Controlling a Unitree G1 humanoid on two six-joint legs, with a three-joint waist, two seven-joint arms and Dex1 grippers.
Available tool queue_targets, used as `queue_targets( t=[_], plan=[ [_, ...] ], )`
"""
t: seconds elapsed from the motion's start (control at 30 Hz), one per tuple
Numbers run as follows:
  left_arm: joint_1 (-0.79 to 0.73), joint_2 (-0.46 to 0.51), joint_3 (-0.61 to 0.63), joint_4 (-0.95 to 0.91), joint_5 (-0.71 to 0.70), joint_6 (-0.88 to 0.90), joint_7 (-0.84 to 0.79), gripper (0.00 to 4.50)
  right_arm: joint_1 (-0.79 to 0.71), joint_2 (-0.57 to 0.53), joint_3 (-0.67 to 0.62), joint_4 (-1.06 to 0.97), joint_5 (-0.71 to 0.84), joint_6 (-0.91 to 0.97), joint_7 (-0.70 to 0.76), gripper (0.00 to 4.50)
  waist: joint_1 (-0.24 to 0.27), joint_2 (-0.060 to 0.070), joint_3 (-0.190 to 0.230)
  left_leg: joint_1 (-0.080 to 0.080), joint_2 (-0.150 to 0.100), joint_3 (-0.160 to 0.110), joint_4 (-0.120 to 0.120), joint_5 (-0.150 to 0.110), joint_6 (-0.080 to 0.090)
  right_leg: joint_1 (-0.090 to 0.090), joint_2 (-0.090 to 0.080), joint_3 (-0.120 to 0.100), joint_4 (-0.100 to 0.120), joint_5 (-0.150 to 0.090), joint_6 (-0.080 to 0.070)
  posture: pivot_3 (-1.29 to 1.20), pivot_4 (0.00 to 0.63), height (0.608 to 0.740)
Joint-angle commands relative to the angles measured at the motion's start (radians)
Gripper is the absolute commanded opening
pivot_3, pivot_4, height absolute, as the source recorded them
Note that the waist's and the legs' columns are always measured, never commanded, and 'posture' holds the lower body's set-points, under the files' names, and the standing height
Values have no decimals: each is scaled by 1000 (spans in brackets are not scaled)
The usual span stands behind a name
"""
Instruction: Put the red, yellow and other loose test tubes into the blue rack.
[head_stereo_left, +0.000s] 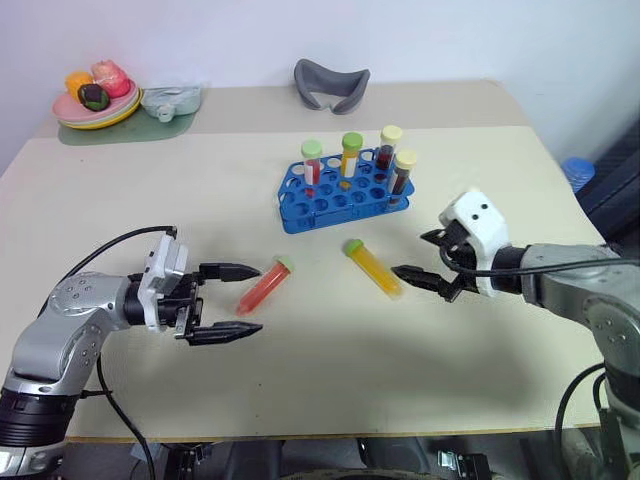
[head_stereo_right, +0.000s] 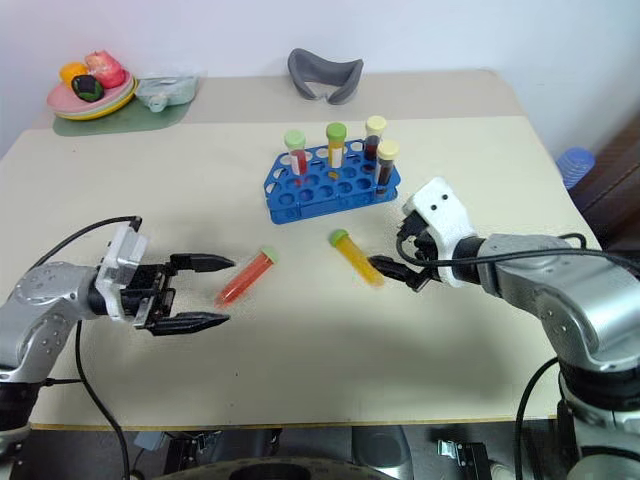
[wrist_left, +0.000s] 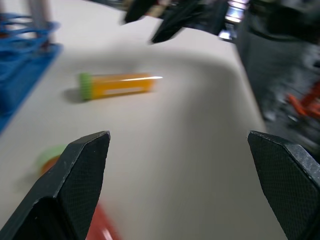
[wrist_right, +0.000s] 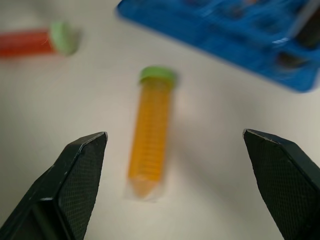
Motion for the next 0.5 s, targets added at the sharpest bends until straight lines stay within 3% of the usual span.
queue_targets(
  t=[0.03, 0.23, 0.5],
  plan=[
    [-19, 9, -5, 8, 16, -39, -41, 4500, -80, 43, 85, 102, -23, 32, -4, 4437, 0, 0, 0, 0, 0, 0, 0, 0, 0, 0, 0, 0, -1, 0, 0, 0, 150, 740],
    [-10, 11, -13, 6, 38, -51, -44, 4500, -234, 184, 149, 282, -56, 130, -49, 4437, -1, 0, 0, -4, 0, 0, -2, 0, 0, -3, 0, -1, -2, 0, 0, 0, 150, 740],
    [10, 20, -1, -16, 48, -50, -30, 4500, -304, 209, 213, 333, -98, 178, -53, 4437, 2, 0, 0, -10, 0, -2, -1, 0, 0, -8, 0, -3, -2, 0, 1, 0, 150, 740]
  ],
)
